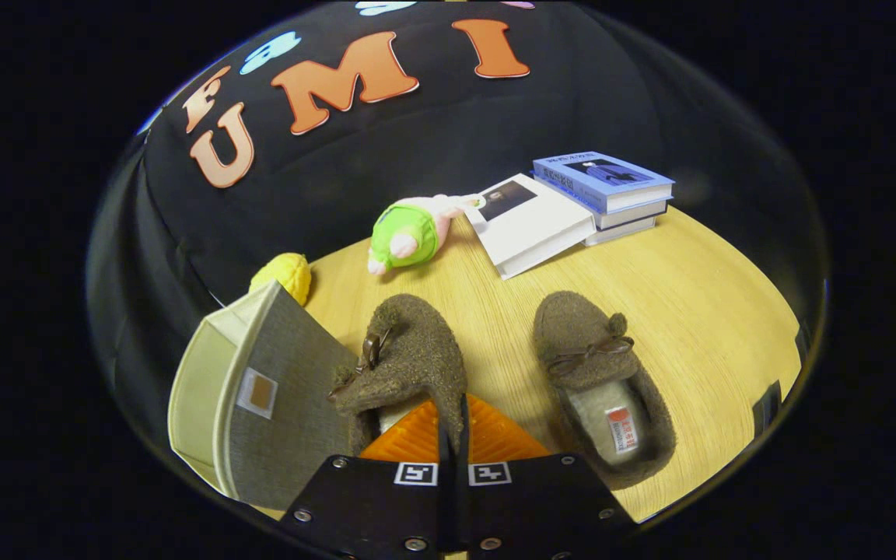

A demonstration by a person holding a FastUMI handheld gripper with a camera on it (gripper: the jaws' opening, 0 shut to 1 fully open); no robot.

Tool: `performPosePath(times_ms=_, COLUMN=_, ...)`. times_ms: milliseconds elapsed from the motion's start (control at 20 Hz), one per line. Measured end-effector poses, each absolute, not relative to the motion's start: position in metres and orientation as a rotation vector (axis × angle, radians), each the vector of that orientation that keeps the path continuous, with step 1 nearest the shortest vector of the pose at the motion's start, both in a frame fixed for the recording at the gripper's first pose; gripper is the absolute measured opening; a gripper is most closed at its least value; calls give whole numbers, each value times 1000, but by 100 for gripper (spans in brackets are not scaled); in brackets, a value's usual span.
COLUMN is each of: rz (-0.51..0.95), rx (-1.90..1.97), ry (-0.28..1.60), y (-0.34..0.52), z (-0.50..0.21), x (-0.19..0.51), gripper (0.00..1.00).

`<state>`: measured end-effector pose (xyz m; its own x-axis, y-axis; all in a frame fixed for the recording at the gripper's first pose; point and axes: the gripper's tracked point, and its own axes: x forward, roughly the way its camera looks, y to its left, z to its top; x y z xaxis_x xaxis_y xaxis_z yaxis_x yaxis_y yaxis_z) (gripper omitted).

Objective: Open the storage box then place both shoes into the box .Put the left shoe in first, then the right shoe, with the right side of both shoes facing outward in a uniform manner.

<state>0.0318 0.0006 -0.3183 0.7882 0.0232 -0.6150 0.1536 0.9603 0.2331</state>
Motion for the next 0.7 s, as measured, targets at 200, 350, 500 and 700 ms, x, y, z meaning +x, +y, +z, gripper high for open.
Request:
performPosePath(times_ms=200, rz=-45, rx=342, ry=591, y=13, z=-260, x=40, gripper=0)
performPosePath(times_ms=350, rz=-36, rx=355, ry=558, y=27, z=-222, x=46, gripper=0)
performPosePath(times_ms=500, rz=-29, rx=376, ry=537, y=50, z=-195, x=52, gripper=0)
performPosePath(times_ms=700, rz=23, rx=411, ry=523, y=95, z=-179, x=52, gripper=0)
